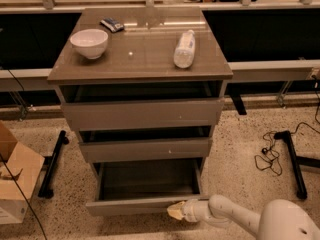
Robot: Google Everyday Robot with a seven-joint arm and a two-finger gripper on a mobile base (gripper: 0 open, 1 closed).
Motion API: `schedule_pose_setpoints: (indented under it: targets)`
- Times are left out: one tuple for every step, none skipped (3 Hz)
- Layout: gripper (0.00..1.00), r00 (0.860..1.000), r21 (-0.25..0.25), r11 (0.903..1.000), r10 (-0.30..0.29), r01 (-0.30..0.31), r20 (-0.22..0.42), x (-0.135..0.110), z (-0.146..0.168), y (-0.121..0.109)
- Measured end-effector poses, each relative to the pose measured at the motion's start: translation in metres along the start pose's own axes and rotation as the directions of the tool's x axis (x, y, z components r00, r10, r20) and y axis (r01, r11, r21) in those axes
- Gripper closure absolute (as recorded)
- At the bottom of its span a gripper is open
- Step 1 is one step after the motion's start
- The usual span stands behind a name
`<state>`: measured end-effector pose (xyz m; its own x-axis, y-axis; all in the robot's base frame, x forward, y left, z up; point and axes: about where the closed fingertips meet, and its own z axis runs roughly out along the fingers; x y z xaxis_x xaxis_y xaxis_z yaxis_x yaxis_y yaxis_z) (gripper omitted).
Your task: Close bottom drawer
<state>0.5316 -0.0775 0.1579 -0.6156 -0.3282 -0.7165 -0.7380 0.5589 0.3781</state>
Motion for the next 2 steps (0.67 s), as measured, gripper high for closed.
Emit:
schedule_pose_setpoints:
  targets:
    - [1.00,0.999,0.008,0.9990,-0.044,0.044,0.016,-0.012,0.007,-0.003]
    - [1.00,0.989,0.033,0.9901,-0.138,0.137,0.052,-0.043,0.019,-0.012]
